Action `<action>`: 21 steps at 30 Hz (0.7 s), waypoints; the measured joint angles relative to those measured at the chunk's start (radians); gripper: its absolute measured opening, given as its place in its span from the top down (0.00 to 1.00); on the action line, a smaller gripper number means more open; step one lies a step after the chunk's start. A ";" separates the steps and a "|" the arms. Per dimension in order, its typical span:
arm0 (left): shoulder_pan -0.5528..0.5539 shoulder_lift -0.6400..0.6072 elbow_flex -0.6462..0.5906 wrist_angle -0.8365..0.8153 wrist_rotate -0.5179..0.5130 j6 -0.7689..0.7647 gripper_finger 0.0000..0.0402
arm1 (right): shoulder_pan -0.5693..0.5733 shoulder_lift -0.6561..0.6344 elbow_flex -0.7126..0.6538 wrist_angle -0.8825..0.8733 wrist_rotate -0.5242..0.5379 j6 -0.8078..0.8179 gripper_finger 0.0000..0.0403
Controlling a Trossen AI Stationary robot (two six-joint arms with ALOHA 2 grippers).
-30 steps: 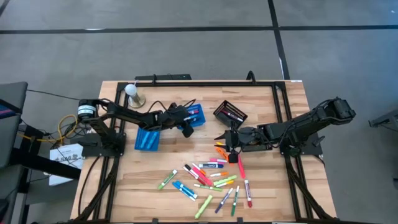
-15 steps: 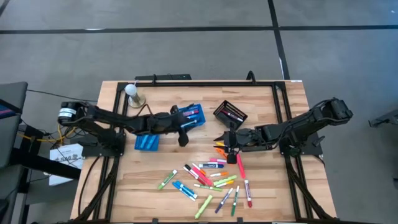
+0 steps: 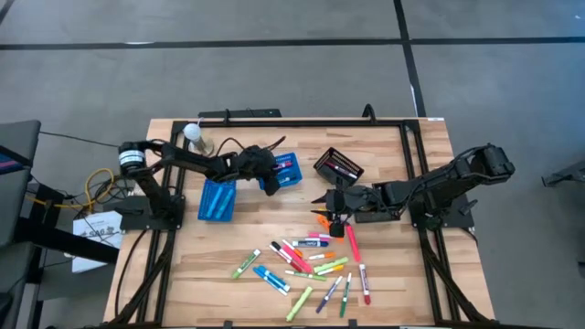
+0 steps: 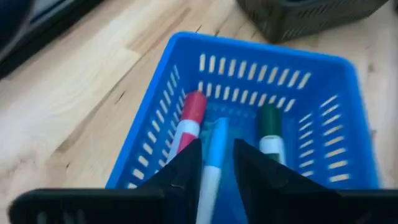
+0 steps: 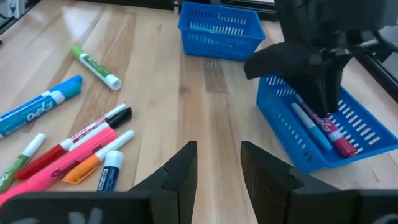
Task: Pick & Place Markers
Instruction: Put the light blue highlighter pen into the bottom black bin
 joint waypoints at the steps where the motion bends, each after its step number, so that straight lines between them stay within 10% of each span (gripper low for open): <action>1: 0.006 0.005 0.000 -0.001 0.014 0.000 0.79 | -0.003 0.000 0.000 0.000 -0.001 0.000 0.72; 21: 0.025 0.016 0.001 -0.141 0.073 0.079 0.80 | -0.012 0.000 0.000 0.001 -0.001 -0.002 0.72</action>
